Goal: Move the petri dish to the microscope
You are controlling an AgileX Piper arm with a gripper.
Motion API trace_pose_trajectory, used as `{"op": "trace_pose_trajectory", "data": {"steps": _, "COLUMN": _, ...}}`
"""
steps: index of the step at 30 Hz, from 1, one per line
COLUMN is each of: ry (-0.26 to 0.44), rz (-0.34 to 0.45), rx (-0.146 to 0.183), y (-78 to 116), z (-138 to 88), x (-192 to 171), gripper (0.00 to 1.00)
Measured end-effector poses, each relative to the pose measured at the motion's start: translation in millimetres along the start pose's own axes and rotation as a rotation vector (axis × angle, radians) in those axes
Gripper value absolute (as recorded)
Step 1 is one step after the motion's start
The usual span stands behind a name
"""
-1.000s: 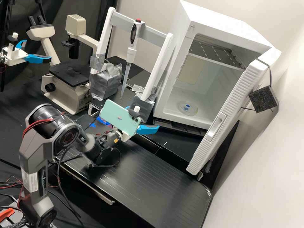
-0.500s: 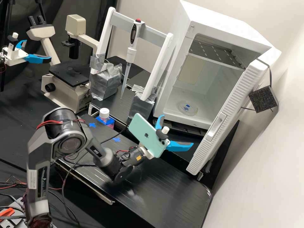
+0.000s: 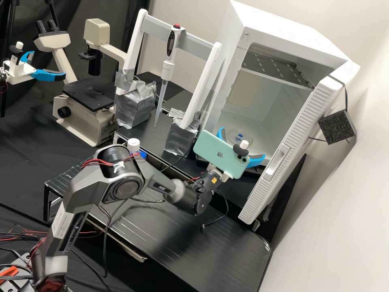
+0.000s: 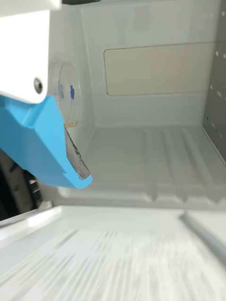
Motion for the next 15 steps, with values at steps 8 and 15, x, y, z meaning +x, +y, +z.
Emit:
{"op": "trace_pose_trajectory", "data": {"steps": 8, "ry": 0.009, "rz": -0.059, "rx": -0.068, "y": -7.4, "z": 5.6, "x": 41.0, "gripper": 1.00}}
{"op": "trace_pose_trajectory", "data": {"steps": 15, "ry": 0.009, "rz": -0.078, "rx": -0.101, "y": -13.3, "z": 7.6, "x": 64.8, "gripper": 1.00}}
